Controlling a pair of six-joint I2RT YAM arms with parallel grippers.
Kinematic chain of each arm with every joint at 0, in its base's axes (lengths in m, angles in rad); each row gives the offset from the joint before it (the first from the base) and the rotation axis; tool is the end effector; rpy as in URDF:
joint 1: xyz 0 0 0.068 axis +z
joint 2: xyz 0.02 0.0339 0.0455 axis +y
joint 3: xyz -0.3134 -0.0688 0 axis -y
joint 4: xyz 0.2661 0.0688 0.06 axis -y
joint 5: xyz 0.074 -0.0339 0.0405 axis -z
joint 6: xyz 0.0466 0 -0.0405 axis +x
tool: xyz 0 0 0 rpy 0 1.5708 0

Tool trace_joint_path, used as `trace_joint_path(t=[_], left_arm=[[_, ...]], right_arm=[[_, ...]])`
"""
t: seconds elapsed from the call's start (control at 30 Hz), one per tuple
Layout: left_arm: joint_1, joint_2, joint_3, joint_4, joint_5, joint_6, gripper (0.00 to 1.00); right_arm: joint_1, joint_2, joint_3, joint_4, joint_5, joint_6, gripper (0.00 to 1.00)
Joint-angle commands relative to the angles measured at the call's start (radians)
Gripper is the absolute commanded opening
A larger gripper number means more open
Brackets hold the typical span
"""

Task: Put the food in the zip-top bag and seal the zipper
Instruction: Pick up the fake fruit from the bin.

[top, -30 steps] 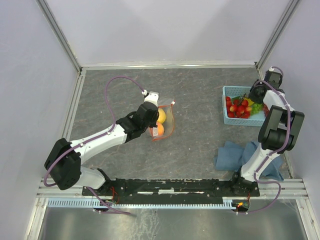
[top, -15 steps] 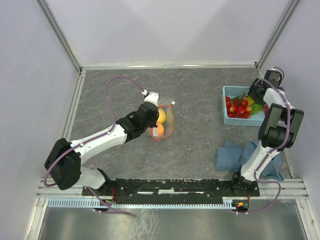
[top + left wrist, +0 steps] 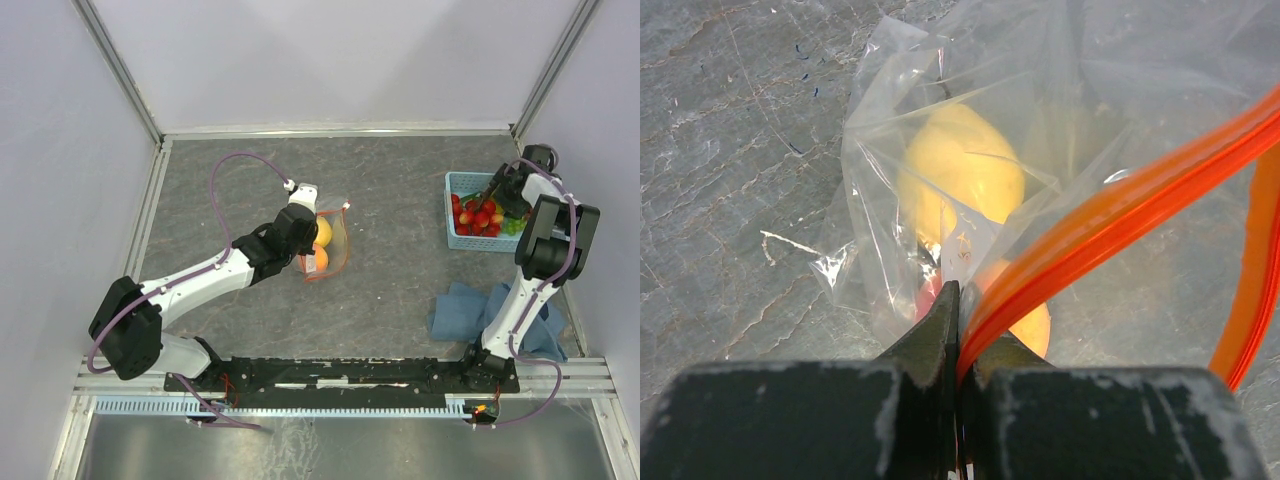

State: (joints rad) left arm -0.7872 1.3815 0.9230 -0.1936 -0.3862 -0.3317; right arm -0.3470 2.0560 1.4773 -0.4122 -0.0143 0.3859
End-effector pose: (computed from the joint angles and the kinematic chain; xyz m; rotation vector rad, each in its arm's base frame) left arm 0.2378 -0.2138 0.2862 0.2849 2.1566 -0.2096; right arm 0.4590 -0.1653 0.1945 0.9128 2.3937 0.0332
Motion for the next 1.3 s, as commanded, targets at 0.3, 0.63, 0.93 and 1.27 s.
trace_joint_path(t=[0.3, 0.63, 0.93, 1.27], left_arm=[[0.001, 0.003, 0.043, 0.005, 0.001, 0.002, 0.03], [0.001, -0.004, 0.042, 0.006, 0.002, 0.002, 0.03], [0.001, -0.006, 0.042, 0.006, 0.012, 0.000, 0.03], [0.000, -0.011, 0.040, 0.012, 0.022, 0.005, 0.03]], right_arm=[[-0.005, 0.000, 0.031, 0.059, -0.021, -0.040, 0.75], [-0.006, -0.070, -0.008, 0.084, -0.013, -0.045, 0.52], [-0.006, -0.231, -0.099, 0.121, 0.062, -0.036, 0.46], [-0.003, -0.418, -0.208, 0.133, 0.121, -0.014, 0.44]])
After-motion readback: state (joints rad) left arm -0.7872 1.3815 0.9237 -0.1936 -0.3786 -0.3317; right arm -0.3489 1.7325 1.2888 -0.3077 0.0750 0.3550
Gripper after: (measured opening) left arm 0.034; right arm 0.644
